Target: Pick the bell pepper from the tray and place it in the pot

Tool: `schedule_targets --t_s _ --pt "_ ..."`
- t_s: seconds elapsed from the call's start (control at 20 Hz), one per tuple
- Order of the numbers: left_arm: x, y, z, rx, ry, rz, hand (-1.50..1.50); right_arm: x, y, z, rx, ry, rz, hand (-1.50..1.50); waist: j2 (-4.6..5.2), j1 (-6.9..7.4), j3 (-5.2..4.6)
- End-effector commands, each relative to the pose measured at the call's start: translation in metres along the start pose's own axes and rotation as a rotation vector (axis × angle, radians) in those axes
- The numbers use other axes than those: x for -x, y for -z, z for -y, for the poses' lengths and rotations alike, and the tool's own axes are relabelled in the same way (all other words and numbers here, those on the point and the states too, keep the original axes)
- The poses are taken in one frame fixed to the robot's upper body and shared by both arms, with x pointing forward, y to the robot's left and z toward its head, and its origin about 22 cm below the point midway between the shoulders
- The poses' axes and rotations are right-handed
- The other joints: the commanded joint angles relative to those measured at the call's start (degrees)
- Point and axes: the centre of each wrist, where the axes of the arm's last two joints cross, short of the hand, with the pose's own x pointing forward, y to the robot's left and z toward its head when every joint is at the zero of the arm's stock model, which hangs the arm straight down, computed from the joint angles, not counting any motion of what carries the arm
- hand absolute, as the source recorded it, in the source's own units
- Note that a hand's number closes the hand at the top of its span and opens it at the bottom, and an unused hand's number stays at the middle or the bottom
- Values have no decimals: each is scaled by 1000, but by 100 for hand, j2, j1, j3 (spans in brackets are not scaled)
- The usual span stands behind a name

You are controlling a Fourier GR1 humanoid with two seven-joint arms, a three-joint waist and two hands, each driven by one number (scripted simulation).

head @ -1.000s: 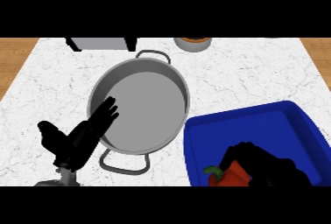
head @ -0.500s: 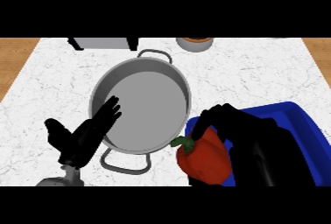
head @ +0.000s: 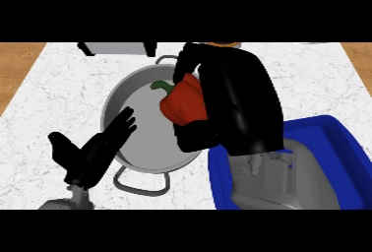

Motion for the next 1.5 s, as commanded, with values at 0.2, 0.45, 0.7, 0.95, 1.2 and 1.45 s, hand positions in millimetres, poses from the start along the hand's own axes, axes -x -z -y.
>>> schedule_targets --t_s 0.2,0.45,0.7,0.95,1.2,1.45 --pt "1 -6 -5 2 9 7 0 -22 65 -51 -43 -2 -34 150 18 88 -1" --pt "-8 -9 -3 6 14 -3 0 -18 90 -77 -33 29 -30 150 17 118 1" --pt "-2 4 10 47 0 -4 0 2 112 -104 -37 88 -32 150 69 257 -2" --pt "3 13 22 43 43 17 0 12 119 -125 -81 60 -56 150 116 432 -7" --pt "-9 18 21 89 33 13 0 30 112 -139 -72 256 -191 -150 143 591 -4" --pt "5 19 24 114 33 24 0 50 107 -144 -33 487 -172 -150 188 626 2"
